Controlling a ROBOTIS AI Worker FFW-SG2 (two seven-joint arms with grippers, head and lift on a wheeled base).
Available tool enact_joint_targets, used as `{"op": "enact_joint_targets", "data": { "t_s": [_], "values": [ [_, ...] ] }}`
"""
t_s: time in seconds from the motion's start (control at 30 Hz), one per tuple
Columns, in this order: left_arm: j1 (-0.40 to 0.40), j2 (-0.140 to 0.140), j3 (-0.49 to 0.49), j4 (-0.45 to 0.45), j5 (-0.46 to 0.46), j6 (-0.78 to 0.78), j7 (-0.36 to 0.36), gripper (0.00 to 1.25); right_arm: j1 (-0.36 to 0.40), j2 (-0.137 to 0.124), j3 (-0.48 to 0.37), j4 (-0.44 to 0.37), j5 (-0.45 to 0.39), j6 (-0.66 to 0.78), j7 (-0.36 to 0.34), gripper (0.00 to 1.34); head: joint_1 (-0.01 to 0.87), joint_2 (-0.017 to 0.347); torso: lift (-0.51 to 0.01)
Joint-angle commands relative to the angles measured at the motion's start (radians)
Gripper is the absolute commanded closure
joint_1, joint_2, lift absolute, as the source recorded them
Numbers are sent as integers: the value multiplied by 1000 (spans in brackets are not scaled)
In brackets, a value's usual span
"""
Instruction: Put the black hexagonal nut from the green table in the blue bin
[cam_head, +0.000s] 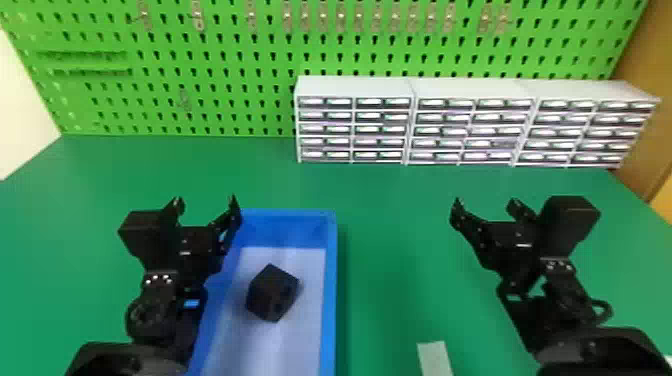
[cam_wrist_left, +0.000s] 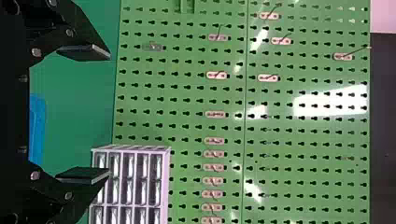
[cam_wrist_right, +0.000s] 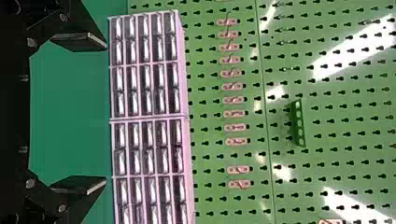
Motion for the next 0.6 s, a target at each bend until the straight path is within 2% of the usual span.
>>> {"op": "enact_joint_targets", "data": {
  "t_s": [0.0,0.57],
  "values": [
    [-1,0,-1,0,0,0,-1,377,0,0,-1,0,2,0,0,272,657,57,-95],
    [-6,0,-3,0,-2,0,-1,377,-2,-2,-1,1,8,3,0,272,657,57,-95]
  ]
}}
